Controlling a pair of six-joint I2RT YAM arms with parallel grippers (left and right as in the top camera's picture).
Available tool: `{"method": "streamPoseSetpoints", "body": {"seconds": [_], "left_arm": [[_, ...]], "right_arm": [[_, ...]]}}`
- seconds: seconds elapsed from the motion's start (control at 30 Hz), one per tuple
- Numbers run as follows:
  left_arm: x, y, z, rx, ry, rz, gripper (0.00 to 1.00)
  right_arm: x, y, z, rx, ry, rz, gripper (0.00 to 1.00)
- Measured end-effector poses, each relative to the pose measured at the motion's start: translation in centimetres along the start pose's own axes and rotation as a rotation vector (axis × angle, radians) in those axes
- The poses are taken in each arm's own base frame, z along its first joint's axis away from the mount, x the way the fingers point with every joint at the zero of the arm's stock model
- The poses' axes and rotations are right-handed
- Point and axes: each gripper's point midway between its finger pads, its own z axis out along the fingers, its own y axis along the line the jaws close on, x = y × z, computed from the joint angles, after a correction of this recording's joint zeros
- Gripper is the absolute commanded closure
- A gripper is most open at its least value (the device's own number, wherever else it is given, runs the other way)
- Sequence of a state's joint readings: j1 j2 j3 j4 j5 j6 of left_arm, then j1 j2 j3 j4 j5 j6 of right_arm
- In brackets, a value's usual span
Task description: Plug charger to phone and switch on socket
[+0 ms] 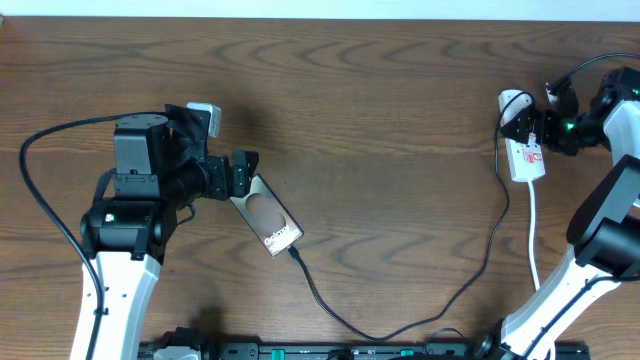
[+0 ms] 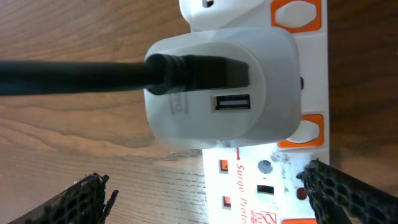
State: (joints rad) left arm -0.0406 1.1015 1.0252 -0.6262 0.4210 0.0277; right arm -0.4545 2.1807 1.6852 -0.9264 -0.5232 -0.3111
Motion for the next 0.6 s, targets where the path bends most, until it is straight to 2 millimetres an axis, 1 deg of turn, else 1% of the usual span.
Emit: {"method": "streamPoseSetpoints", "body": {"seconds": [0.43, 0.6], "left_arm": [[0.0, 0.0, 0.0, 0.000, 0.000, 0.000, 0.07], [0.0, 0.0, 0.0, 0.000, 0.000, 0.000, 0.07]], "right_arm": [[-0.8, 1.0, 0.1, -0.059, -0.038, -0.027, 0.01], [-0.8, 1.5, 0.5, -0.052, -0.027, -0.056, 0.01]]}}
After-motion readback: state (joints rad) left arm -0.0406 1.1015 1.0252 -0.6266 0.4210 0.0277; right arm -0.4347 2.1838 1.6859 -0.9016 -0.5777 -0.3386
